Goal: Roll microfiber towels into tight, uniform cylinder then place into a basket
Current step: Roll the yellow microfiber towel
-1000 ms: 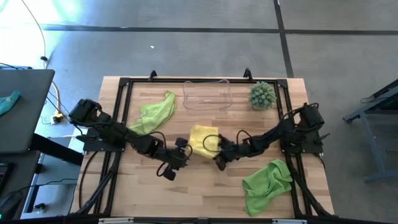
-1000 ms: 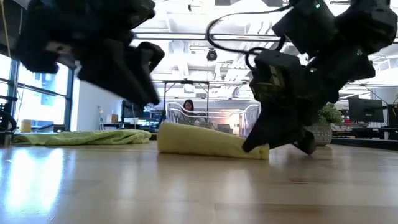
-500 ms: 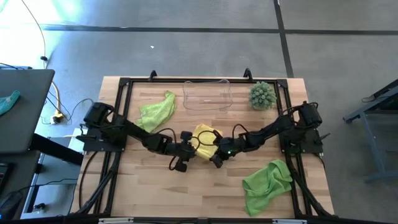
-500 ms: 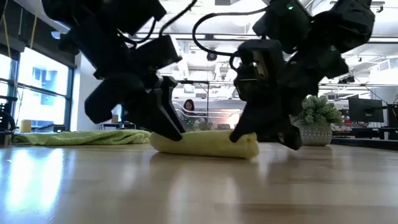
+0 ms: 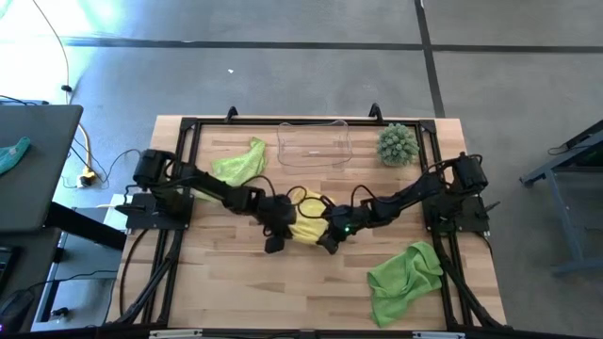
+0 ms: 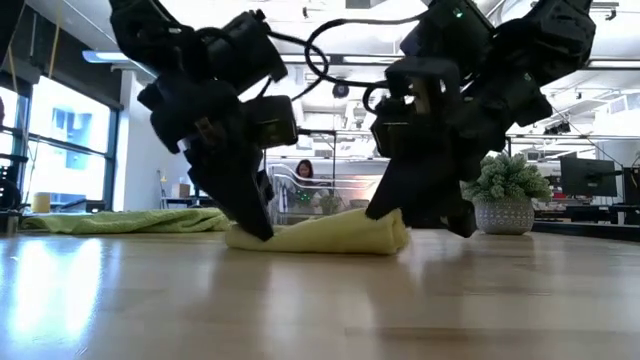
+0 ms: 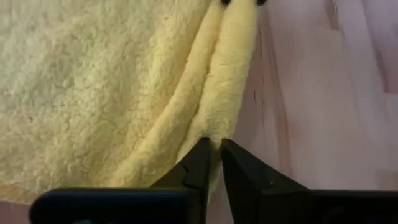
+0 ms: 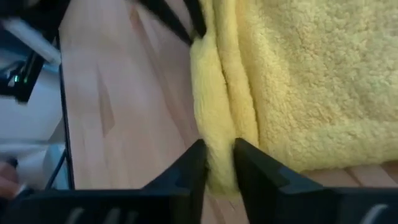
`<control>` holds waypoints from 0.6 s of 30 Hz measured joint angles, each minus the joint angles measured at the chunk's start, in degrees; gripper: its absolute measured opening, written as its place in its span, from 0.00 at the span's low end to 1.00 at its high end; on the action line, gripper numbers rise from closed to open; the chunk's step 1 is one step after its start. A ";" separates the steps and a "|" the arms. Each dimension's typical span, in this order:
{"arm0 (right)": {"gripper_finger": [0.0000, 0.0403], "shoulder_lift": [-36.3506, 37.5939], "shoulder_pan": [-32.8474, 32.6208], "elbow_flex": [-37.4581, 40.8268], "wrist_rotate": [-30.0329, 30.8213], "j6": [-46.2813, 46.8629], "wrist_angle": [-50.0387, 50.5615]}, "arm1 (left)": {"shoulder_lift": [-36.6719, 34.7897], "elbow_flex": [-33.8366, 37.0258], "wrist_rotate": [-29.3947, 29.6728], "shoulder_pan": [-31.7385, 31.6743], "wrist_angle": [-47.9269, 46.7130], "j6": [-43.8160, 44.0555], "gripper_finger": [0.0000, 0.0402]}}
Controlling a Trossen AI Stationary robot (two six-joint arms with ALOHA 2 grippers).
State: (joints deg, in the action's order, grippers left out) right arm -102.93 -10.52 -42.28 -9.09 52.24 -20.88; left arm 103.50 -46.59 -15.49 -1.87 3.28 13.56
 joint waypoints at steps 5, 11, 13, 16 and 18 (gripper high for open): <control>0.31 1.00 -0.36 -0.05 -2.78 -2.33 -0.25 | 0.07 0.04 -3.21 -2.00 -0.13 1.33 0.01; 0.32 1.42 -2.46 -0.07 2.09 -8.38 -0.29 | 0.09 0.09 -3.18 -2.88 0.03 1.45 0.01; 0.32 1.42 -3.58 -0.07 4.51 -13.56 -0.33 | 0.09 0.09 -3.00 -2.90 -0.04 1.42 0.01; 0.32 1.42 -5.98 -0.07 10.78 -24.98 -0.31 | 0.09 0.09 -2.99 -2.90 -0.06 1.34 0.01; 0.32 1.42 -7.92 -0.07 17.14 -31.48 -0.31 | 0.09 0.09 -2.98 -2.90 -0.16 1.31 0.01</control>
State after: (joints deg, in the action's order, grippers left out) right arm -101.51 -18.45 -42.35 8.05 20.76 -21.19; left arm 103.59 -46.50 -18.47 -4.78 3.12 14.87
